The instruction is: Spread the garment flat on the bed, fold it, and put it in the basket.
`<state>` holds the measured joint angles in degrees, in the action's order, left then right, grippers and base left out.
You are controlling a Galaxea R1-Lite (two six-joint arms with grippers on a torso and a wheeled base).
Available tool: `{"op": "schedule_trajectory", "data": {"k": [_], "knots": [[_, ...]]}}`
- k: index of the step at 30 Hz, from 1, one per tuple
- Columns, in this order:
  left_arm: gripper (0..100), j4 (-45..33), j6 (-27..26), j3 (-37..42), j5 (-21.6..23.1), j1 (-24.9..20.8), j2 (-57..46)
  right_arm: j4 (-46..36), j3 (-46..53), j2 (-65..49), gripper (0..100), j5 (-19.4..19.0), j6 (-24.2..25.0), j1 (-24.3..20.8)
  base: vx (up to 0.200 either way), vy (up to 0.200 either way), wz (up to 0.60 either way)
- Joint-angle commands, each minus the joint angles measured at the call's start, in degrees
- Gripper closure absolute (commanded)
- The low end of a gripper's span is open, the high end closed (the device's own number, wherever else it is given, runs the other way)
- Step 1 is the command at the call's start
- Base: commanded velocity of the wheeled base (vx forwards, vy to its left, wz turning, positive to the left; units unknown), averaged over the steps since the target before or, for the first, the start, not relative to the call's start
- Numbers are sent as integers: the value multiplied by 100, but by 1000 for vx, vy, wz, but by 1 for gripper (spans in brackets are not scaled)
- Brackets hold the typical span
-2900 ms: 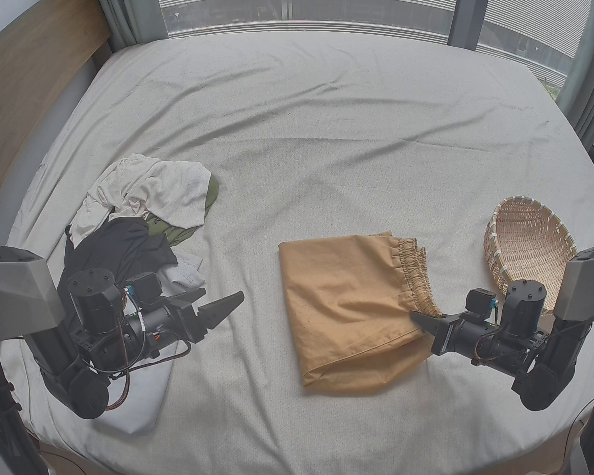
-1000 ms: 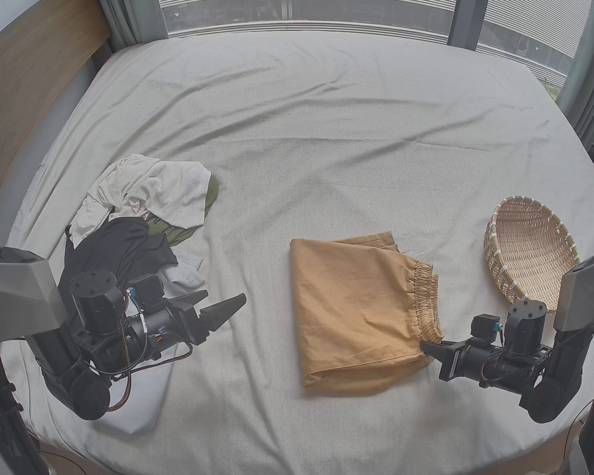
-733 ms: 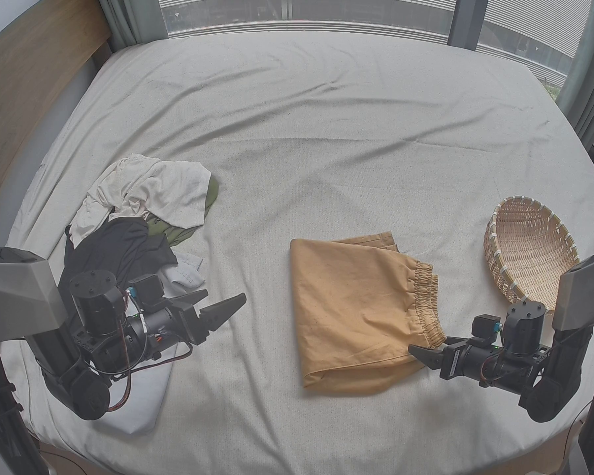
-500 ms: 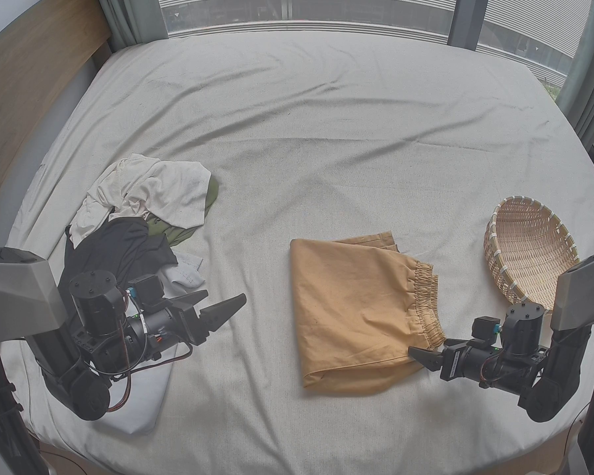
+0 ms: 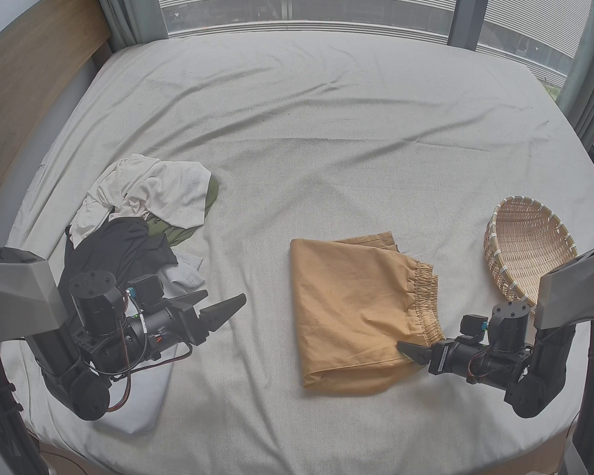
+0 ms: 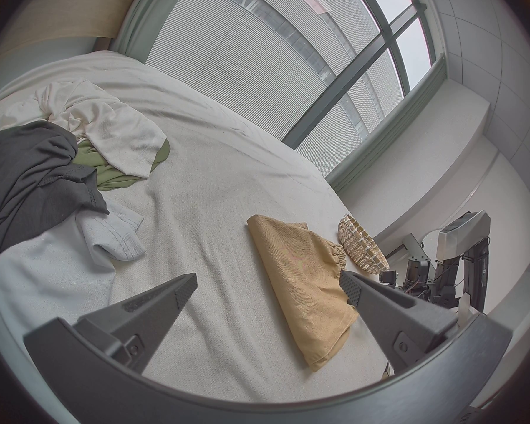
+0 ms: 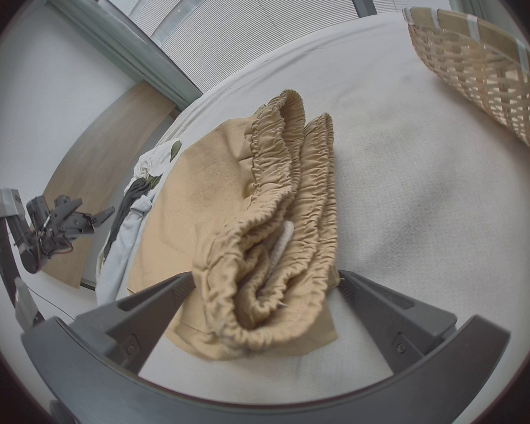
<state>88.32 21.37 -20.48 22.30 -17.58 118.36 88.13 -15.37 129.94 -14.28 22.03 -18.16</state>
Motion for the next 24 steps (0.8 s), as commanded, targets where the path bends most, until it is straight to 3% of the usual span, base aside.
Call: {"op": "schedule_trajectory", "data": {"k": [1, 6, 24], "knots": [[0, 1, -1, 0, 3, 0, -6, -6, -133, 67, 0, -172, 188, -29, 0, 0, 0], [0, 1, 8, 0, 3, 0, -15, 3, -256, 137, 0, -418, 364, -21, 0, 0, 0], [0, 1, 16, -9, -6, -105, -15, 3, -572, 181, 0, -418, 390, -144, 0, 0, 0]]}}
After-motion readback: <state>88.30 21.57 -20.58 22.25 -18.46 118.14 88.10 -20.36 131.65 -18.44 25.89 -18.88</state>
